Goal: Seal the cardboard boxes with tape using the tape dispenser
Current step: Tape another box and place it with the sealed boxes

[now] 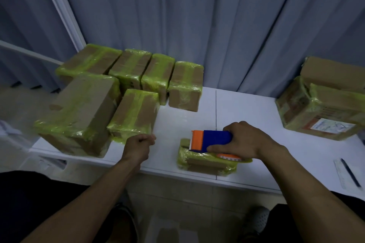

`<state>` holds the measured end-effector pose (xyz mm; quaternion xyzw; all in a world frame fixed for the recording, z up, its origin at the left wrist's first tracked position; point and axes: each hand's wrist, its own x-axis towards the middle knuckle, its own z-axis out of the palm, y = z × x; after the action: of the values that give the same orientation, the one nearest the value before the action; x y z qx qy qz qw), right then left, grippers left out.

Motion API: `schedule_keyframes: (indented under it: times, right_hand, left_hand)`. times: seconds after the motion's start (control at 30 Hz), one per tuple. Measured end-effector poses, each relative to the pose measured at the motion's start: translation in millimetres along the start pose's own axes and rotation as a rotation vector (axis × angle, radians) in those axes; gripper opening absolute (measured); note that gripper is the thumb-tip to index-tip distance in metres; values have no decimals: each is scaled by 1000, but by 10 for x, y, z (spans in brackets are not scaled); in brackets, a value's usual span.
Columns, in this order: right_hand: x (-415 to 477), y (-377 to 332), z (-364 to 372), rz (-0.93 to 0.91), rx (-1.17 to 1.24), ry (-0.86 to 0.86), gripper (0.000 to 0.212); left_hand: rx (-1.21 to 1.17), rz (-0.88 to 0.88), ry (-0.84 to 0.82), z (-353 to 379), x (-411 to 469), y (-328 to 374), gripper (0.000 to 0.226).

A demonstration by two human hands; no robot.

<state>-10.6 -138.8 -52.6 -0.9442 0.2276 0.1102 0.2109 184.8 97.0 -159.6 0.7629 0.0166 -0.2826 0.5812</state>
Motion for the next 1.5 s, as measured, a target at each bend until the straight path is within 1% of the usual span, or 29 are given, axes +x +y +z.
schedule_keyframes:
  times: [0.07,0.17,0.33,0.4,0.47,0.53,0.63,0.8,0.87,0.97,1.03,1.1,1.17,1.23,1.27,1.3,1.33,1.43,1.47,1.5]
  right_hand:
    - [23,3,37,4,-68,-2,75]
    - [86,37,99,21,-160,-11,84]
    - [197,81,162,76,-204,-59,89]
    - [234,86,177,100,-204,-83,90]
    - [265,95,175,117,-202,-104,92]
    - [287,84,173,123,-210,-112,91]
    - [304,52,197,111,-255,-107,90]
    - [337,0,203,110,-295,-105,86]
    - [347,-19,207,114,-309,-106,85]
    - [359,-37,231,114,-335,-101,86]
    - [357,-43,240,112,-345,-98,87]
    - [354,-34,244,113,-335,-93,87]
    - [349,-20,243,118,-317,-90,88]
    - [350,-8,242,122,-308,-87,88]
    - [351,-1,241,123,-303,-85,88]
    - [350,6,246,123,-297,-83,88]
    - [349,15,255,122,-287,-80,88]
    - [329,61,247,122,-247,-77,88]
    - [319,81,240,124,-234,-70,87]
    - [304,103,228,127,-222,-62,86]
  left_hand:
    - [2,-40,-29,64,41,-123,8]
    - [-18,-110,-74,190,71,-264,10]
    - [-50,-218,-123,288,124,-337,16]
    - [-31,-268,-144,302,128,-375,23]
    - [1,-280,-155,326,121,-414,22]
    - [31,-273,-161,353,103,-441,19]
    - [83,-257,-175,404,74,-501,23]
    - [239,-120,-160,570,61,-577,28]
    - [304,-108,-169,628,99,-617,39]
    - [458,-107,-159,686,134,-601,62]
    - [565,-51,-126,682,123,-541,58]
    - [600,-6,-92,650,105,-513,50]
    - [513,73,-82,635,60,-546,35]
    - [383,159,-161,681,-33,-558,17]
    - [326,167,-219,712,-95,-554,14]
    - [283,149,-266,743,-158,-540,14]
    - [253,117,-293,767,-185,-537,19]
    - [144,-33,-295,784,-166,-493,40]
    - [82,-69,-303,777,-169,-461,40]
    - [45,-74,-322,767,-187,-424,35]
